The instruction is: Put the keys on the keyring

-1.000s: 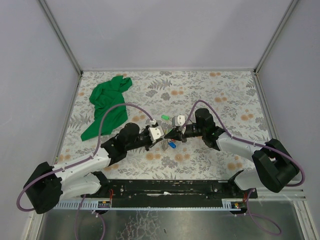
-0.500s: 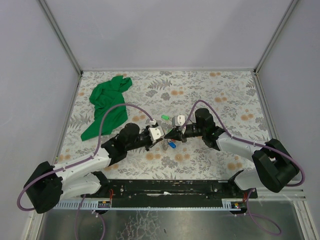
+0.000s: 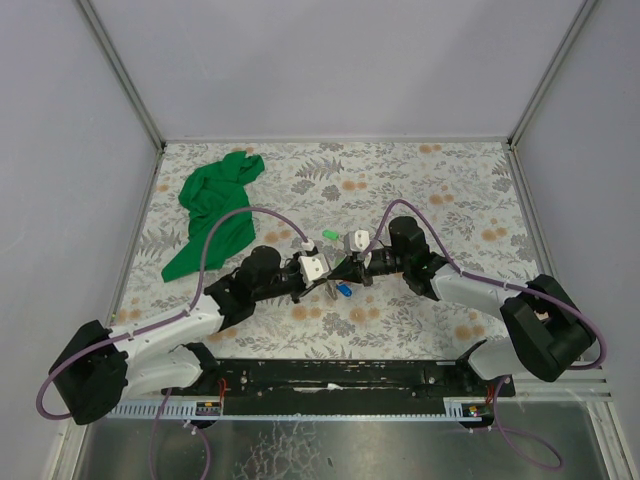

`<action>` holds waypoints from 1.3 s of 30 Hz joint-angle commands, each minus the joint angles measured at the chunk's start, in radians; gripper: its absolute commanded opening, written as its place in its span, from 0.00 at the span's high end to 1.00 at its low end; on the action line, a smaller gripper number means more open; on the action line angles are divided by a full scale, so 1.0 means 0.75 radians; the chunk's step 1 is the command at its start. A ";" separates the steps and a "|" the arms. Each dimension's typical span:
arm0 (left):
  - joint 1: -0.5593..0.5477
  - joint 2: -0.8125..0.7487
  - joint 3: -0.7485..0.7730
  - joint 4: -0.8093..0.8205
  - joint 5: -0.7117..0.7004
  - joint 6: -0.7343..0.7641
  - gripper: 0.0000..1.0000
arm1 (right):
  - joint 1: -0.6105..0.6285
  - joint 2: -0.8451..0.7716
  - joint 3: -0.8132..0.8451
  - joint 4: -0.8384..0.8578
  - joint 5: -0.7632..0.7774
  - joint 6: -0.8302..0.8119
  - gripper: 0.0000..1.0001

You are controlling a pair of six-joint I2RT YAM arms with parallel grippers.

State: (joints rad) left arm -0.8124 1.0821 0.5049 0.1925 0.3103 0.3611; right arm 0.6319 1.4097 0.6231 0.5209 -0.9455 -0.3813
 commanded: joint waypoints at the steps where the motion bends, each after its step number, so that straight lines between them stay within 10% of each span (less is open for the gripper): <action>1: -0.007 0.017 0.004 0.093 0.035 0.017 0.88 | -0.001 0.002 0.028 0.067 -0.087 0.024 1.00; 15: -0.008 0.008 -0.004 0.098 0.039 0.030 1.00 | 0.000 -0.002 0.034 0.017 -0.076 0.009 0.98; 32: -0.007 -0.003 -0.024 0.124 -0.177 -0.026 1.00 | -0.014 -0.327 -0.101 -0.012 0.593 0.391 0.35; 39: -0.007 -0.022 -0.027 0.128 -0.359 -0.073 1.00 | -0.015 -0.307 0.078 -0.356 0.844 0.691 0.11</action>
State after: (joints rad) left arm -0.8124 1.0866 0.4919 0.2092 0.1509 0.3374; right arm 0.6270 1.1728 0.5880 0.3592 -0.4301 0.0013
